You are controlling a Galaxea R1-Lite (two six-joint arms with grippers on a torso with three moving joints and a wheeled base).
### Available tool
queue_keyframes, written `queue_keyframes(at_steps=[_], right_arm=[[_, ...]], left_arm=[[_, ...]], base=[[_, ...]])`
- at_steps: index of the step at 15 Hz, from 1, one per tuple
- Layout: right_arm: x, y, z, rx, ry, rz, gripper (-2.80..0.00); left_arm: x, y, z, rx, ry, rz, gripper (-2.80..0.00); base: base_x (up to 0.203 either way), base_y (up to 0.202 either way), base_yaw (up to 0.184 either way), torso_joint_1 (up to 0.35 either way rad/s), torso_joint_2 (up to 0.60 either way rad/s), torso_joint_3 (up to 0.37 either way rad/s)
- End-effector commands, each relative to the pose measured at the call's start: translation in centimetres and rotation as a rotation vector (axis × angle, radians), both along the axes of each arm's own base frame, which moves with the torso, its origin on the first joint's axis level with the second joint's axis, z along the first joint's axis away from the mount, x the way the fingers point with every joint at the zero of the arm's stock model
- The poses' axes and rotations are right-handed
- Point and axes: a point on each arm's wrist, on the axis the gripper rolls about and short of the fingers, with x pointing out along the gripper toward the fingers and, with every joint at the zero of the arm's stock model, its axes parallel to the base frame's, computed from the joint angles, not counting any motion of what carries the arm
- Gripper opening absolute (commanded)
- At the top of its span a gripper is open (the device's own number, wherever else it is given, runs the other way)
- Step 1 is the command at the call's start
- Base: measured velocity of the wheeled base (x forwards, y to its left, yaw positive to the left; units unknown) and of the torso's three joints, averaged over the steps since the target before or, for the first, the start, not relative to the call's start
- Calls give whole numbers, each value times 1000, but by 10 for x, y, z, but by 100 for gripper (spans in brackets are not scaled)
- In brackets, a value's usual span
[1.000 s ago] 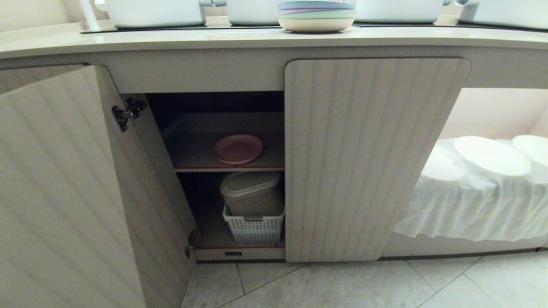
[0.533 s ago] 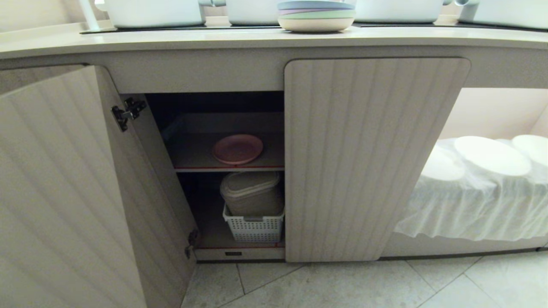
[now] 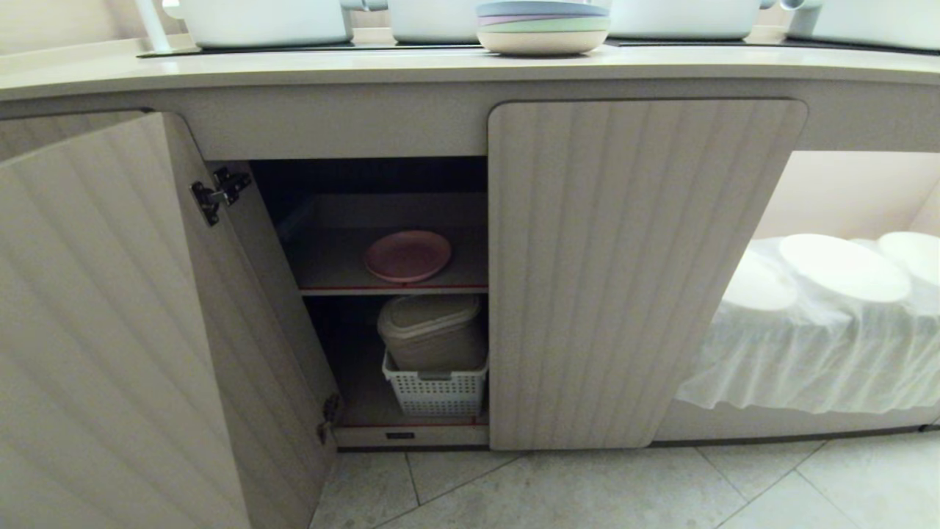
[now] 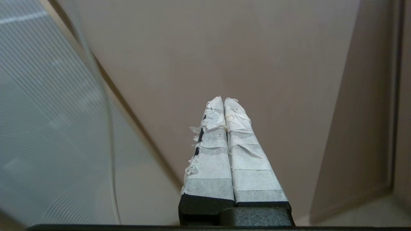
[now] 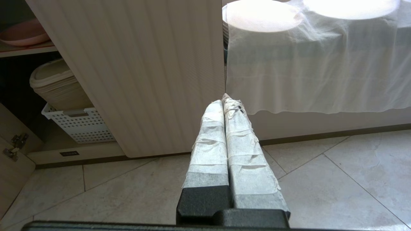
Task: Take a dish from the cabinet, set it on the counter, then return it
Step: Close the cabinet door
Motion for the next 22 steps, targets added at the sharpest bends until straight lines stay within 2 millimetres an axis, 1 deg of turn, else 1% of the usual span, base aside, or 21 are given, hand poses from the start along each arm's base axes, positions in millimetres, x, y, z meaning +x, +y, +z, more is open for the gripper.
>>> queue_keyframes(at_steps=[1, 3, 6, 8, 12, 15, 18, 20, 22], right_arm=[[0, 0, 0, 1, -1, 0, -280], [0, 0, 0, 1, -1, 0, -280], [0, 0, 0, 1, -1, 0, -280], [0, 0, 0, 1, -1, 0, -280], [0, 0, 0, 1, 1, 0, -280], [0, 0, 0, 1, 0, 0, -280], [0, 0, 0, 1, -1, 0, -280], [0, 0, 0, 1, -1, 0, -280], [0, 0, 0, 1, 0, 0, -280]], left_arm=[[2, 3, -15, -84, 61, 10, -280], [1, 1, -30, -171, 119, 32, -280], [3, -3, -44, -249, 170, -56, -280], [4, -6, -50, -285, 166, -149, -280], [3, -16, -60, -329, 82, -344, -280], [2, -20, -63, -380, -8, -438, -280], [2, -20, -64, -385, -21, -438, -280], [3, -19, -61, -382, -21, -437, -280], [6, -16, -54, -382, -24, -435, -280]], base=[[0, 0, 0, 0, 0, 0], [0, 0, 0, 0, 0, 0], [0, 0, 0, 0, 0, 0], [0, 0, 0, 0, 0, 0], [0, 0, 0, 0, 0, 0], [0, 0, 0, 0, 0, 0], [0, 0, 0, 0, 0, 0], [0, 0, 0, 0, 0, 0], [0, 0, 0, 0, 0, 0]])
